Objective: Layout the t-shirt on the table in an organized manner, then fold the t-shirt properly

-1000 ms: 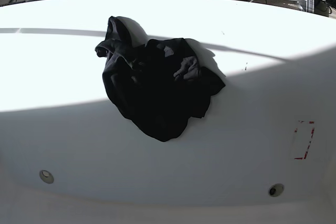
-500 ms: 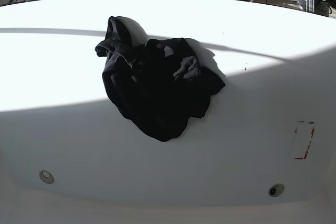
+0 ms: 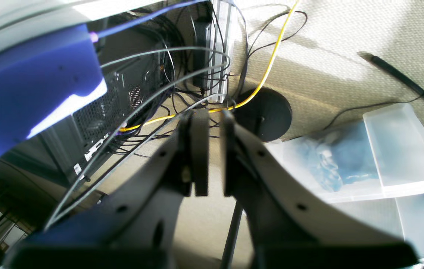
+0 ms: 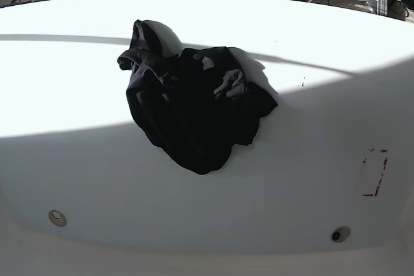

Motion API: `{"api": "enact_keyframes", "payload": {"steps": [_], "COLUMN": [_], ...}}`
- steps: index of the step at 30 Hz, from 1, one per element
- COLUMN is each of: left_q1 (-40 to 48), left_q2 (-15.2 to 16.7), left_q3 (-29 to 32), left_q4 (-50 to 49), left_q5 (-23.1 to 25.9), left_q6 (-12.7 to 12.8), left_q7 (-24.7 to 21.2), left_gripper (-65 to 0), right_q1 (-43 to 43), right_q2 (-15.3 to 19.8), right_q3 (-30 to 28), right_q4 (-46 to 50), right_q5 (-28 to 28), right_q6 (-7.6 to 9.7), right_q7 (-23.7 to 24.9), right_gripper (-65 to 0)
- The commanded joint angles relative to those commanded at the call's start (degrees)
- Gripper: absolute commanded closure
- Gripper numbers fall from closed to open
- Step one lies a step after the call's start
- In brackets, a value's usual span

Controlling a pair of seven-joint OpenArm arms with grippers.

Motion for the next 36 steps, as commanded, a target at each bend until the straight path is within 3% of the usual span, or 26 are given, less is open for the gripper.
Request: {"api": "enact_keyframes", "payload": {"steps": [11, 15, 18, 19, 36], "left_q1": [8.7, 10.9, 13.6, 5.5, 5.8], "left_q2": [0.3, 0.3, 0.6, 0.4, 0.4], "left_q3": [1.2, 3.2, 6.7, 0.3, 0.3], "left_q4": [18.3, 22.7, 27.7, 11.7, 11.6], "left_q5": [-0.5, -0.6, -1.4, -0.1, -0.1], "left_q6": [-0.2, -0.3, -0.8, -0.4, -0.4], "left_q7": [-1.9, -2.4, -3.5, -1.3, -1.5], "left_gripper": [-6.9, -6.6, -6.0, -6.0, -6.0], "right_q1": [-0.3, -0.4, 0.1, 1.1, 1.1], "right_q2": [-0.6, -0.5, -0.5, -2.0, -1.8], "right_q3": [-0.2, -0.2, -0.1, -0.5, -0.2], "right_q4": [0.0, 0.2, 0.9, -0.1, -0.4], "right_q5": [-0.1, -0.1, -0.1, -0.3, -0.3], "right_q6": [-4.32, -5.11, -4.99, -1.96, -1.96], "right_q7": [0.4, 0.5, 0.7, 1.1, 2.6], "right_gripper": [-5.5, -5.5, -5.1, -4.9, -4.9]}}
